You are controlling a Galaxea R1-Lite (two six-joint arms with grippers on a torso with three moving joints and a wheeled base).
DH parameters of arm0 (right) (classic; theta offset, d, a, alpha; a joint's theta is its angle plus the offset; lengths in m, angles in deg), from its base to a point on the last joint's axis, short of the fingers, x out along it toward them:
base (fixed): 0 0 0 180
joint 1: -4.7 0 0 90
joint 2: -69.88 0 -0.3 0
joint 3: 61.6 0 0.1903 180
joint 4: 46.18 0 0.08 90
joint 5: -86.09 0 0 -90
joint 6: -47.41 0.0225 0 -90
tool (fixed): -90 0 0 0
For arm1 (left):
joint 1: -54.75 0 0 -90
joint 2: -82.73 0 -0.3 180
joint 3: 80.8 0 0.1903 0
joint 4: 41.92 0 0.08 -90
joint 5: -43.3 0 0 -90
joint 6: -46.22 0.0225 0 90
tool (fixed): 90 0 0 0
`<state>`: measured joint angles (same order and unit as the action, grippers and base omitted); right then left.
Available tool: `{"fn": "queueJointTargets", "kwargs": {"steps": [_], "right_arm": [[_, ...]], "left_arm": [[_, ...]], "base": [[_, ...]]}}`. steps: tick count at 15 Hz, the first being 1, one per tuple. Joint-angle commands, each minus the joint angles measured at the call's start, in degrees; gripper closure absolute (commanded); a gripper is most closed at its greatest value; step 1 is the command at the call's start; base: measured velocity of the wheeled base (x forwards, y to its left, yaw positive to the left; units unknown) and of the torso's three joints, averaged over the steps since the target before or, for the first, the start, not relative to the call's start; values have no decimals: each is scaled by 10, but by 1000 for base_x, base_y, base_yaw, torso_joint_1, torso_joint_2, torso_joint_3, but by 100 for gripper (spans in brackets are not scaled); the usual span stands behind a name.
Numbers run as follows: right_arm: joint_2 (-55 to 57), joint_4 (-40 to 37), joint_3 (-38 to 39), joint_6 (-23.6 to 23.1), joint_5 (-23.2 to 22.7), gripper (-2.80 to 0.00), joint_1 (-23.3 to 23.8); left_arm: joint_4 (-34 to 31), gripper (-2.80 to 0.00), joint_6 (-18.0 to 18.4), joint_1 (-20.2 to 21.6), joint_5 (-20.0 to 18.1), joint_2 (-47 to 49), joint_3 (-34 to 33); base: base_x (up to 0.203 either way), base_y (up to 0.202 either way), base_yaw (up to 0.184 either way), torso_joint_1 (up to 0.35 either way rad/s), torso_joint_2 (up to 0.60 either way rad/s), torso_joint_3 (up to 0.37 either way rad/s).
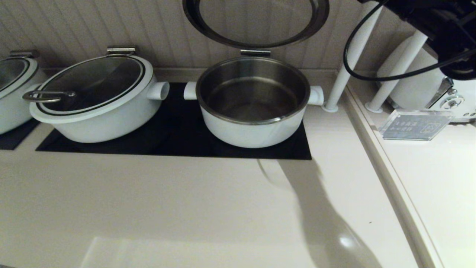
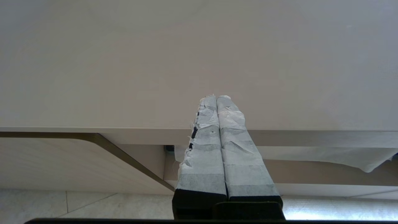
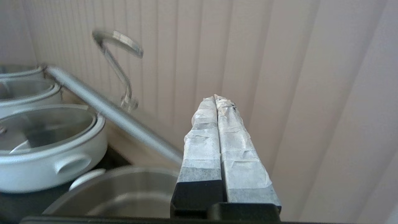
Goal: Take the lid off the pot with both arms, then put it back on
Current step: Close the pot lid
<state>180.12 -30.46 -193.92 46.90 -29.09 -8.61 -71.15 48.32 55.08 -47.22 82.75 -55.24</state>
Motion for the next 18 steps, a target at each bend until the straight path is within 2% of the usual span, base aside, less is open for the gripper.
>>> {"fn": "queueJointTargets", "kwargs": {"steps": [1,7,18], "right_arm": [[32,4,-27,0,-2,0,0],[70,70,-27,1,-2,0,0],[92,107,-25,1,-2,0,0]], "left_arm": [[0,0,0,0,0,0,1],[0,0,0,0,0,0,1],[0,0,0,0,0,0,0]], "base": [[0,0,0,0,0,0],[0,0,0,0,0,0],[0,0,0,0,0,0]]}}
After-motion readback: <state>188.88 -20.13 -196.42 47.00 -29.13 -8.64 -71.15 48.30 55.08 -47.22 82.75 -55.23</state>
